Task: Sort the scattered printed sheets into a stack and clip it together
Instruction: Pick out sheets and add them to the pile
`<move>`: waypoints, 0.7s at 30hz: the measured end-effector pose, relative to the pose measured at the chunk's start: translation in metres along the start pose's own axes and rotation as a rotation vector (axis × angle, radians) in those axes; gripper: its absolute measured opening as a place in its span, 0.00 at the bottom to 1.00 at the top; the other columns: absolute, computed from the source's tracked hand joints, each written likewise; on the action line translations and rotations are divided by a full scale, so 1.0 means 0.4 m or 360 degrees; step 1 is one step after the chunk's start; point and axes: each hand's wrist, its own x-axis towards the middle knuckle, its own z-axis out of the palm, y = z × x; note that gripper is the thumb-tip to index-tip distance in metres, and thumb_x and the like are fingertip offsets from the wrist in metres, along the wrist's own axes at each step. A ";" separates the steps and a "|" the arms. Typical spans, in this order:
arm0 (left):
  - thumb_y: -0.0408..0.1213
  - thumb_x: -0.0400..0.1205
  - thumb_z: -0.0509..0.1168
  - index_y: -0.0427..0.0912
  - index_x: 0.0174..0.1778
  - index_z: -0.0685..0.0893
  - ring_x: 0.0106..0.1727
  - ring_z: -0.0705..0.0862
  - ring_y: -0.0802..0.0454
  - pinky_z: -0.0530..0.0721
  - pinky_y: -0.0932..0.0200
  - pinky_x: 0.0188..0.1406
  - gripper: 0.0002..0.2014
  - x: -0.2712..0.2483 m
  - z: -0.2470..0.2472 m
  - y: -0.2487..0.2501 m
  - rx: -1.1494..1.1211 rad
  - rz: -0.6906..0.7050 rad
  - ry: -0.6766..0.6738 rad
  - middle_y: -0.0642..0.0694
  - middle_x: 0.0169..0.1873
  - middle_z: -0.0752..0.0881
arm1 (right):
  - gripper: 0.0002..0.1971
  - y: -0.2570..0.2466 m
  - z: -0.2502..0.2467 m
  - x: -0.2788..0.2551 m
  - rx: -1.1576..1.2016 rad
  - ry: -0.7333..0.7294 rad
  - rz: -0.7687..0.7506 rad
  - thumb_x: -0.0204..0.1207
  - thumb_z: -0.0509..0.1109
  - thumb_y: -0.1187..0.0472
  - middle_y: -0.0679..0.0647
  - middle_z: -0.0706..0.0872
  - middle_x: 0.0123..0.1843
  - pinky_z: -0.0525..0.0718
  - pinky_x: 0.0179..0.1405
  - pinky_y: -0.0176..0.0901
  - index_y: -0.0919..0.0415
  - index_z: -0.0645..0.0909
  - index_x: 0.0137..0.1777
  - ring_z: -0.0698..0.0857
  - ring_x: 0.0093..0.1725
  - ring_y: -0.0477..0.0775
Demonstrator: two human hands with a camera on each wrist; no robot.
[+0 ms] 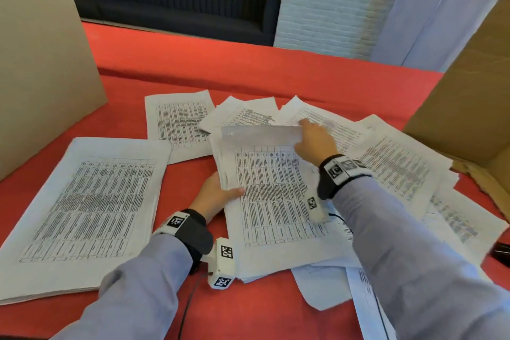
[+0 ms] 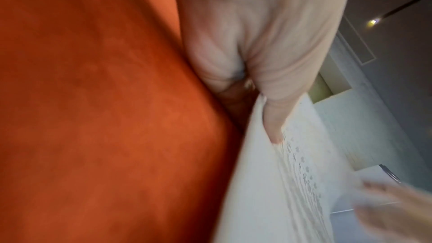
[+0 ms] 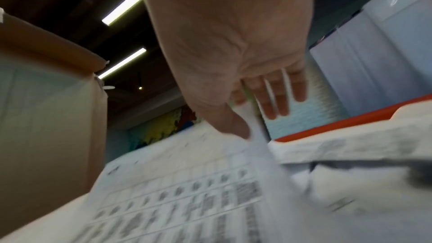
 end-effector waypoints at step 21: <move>0.52 0.87 0.48 0.36 0.66 0.79 0.56 0.83 0.44 0.79 0.52 0.58 0.25 0.061 -0.001 0.014 -0.0404 -0.0365 0.0490 0.40 0.57 0.84 | 0.32 -0.042 -0.005 -0.285 0.0005 -0.0545 -0.0517 0.80 0.56 0.74 0.56 0.86 0.65 0.82 0.34 0.36 0.43 0.67 0.79 0.84 0.35 0.46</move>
